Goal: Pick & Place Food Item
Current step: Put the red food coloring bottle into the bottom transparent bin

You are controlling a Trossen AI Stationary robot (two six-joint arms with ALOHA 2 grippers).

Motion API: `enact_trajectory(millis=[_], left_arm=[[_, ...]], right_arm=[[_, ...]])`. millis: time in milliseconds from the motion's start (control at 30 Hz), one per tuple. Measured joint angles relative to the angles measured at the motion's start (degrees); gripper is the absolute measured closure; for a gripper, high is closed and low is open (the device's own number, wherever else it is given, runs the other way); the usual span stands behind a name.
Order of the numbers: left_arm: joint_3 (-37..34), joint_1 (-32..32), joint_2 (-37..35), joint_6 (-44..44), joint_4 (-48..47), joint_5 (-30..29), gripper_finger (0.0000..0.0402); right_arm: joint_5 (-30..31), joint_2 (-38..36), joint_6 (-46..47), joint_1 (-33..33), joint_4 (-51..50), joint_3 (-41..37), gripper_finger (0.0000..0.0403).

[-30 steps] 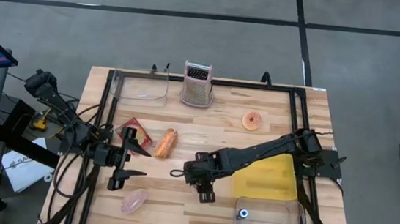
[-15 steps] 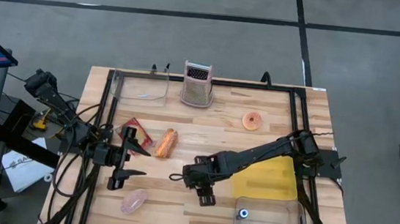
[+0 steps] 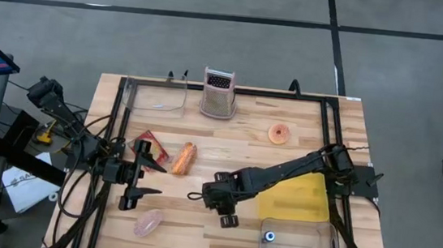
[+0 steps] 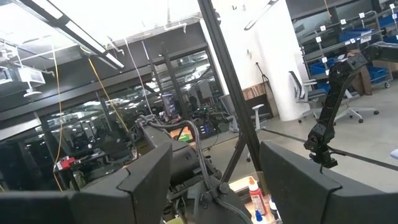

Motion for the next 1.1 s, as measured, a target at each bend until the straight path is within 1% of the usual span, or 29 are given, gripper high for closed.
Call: enact_trajectory(millis=[67, 167, 267, 433, 533, 600, 667, 867, 900, 1000, 1100], left_arm=[[0.01, -0.01, 0.0, 0.0, -0.01, 0.0, 0.0164], [0.01, -0.01, 0.0, 0.0, -0.02, 0.0, 0.0164], [0.01, -0.01, 0.0, 0.0, -0.04, 0.0, 0.0164], [0.01, 0.02, 0.0, 0.02, -0.2, 0.0, 0.0164], [0.01, 0.02, 0.0, 0.0, -0.21, 0.0, 0.0164], [0.01, 0.02, 0.0, 0.0, -0.22, 0.0, 0.0164], [0.01, 0.01, 0.0, 0.0, -0.25, 0.0, 0.0164], [0.03, -0.01, 0.0, 0.0, -0.22, 0.0, 0.0164], [0.03, 0.0, 0.0, 0.0, -0.18, 0.0, 0.0164], [0.03, 0.02, 0.0, -0.02, -0.07, 0.0, 0.0164], [0.03, 0.02, 0.0, -0.09, 0.2, 0.0, 0.0164]], right_arm=[[0.58, -0.04, -0.72, 0.36, 0.01, 0.0, 0.029], [2.41, -0.21, -0.95, 1.19, -0.86, 0.24, 0.029], [4.95, -0.33, 0.08, 2.25, -8.6, 3.19, 0.0293], [8.63, -0.42, 4.8, 5.1, -24.16, 13.12, 0.0297], [10.31, -0.79, 8.62, 7.28, -30.78, 18.87, 0.0297], [11.41, -2.12, 11.94, 8.84, -34.39, 21.0, 0.0297], [12.55, -4.51, 16.18, 10.44, -36.56, 21.31, 0.0297], [20.93, -13.4, 32.31, 17.49, -45.8, 20.68, 0.0297], [21.73, -14.89, 34.95, 18.82, -45.9, 20.27, 0.0297], [22.98, -19.54, 43.1, 22.92, -45.61, 17.62, 0.0297], [23.01, -23.72, 51.21, 26.38, -45.56, 12.7, 0.0297]])
